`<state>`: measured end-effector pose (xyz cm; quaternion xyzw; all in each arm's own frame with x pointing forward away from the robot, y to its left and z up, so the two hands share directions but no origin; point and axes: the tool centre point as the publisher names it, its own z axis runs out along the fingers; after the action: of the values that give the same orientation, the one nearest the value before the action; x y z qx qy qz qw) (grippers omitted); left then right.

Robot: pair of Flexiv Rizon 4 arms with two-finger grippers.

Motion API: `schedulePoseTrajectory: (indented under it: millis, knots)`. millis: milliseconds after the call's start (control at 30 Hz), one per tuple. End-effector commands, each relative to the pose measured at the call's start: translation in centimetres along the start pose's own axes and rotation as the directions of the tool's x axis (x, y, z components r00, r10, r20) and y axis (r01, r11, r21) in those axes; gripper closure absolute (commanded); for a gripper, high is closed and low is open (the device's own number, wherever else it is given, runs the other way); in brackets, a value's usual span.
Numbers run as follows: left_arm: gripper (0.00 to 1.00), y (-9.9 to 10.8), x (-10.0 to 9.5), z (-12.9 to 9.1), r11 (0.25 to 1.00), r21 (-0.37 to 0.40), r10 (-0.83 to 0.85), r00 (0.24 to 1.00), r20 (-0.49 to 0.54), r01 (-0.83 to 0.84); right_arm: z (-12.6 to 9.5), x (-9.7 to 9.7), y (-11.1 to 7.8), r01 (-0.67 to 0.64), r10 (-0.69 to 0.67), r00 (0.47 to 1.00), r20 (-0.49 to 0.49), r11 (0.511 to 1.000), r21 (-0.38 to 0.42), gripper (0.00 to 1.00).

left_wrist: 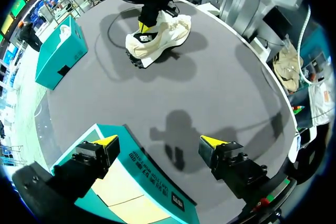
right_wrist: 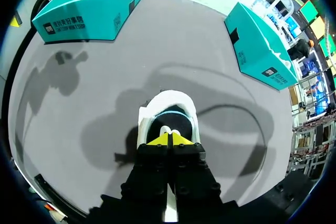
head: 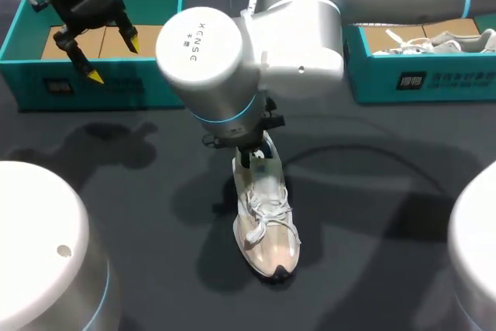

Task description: Take the shoe out of the shoebox, open the shoe tongue, remove and reinsert the insole, then place the shoe into the shoebox

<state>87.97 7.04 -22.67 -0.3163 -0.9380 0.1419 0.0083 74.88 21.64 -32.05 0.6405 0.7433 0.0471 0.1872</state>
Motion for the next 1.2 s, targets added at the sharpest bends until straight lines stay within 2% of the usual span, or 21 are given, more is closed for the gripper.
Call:
schedulePoseTrajectory:
  millis: [33,233,367,733,800,1033,1200]
  knots:
    - [0.0,0.0,0.0,0.0,1.0,-0.001,0.001,1.0,-0.001,-0.001,1.1,0.0,-0.2,-0.004,0.004,0.999,0.036,1.0,-0.001,1.0]
    - [0.0,0.0,0.0,0.0,1.0,-0.001,0.001,1.0,-0.001,-0.001,2.5,-0.4,-0.6,-0.002,0.003,0.996,0.086,1.0,-0.013,1.0]
    - [0.0,0.0,0.0,0.0,1.0,-0.001,0.001,1.0,-0.001,-0.001,3.9,-0.3,-0.6,0.01,-0.011,0.995,0.1,1.0,0.007,1.0]
    - [0.0,0.0,0.0,0.0,1.0,-0.001,0.001,1.0,-0.001,-0.001,6.5,0.2,-1.0,0.027,-0.031,0.996,0.079,0.999,0.046,1.0]
    - [0.0,0.0,0.0,0.0,1.0,-0.001,0.001,1.0,-0.001,-0.001,6.2,0.2,-1.0,0.028,-0.031,0.997,0.078,0.999,0.041,1.0]
    - [0.0,0.0,0.0,0.0,1.0,-0.001,0.001,1.0,-0.001,-0.001,2.6,-0.7,-1.0,0.019,-0.014,0.987,0.16,0.999,-0.027,1.0]
    - [0.0,0.0,0.0,0.0,1.0,-0.001,0.001,1.0,-0.001,-0.001,3.0,-1.5,-1.3,0.043,-0.043,0.977,0.211,0.999,0.005,1.0]
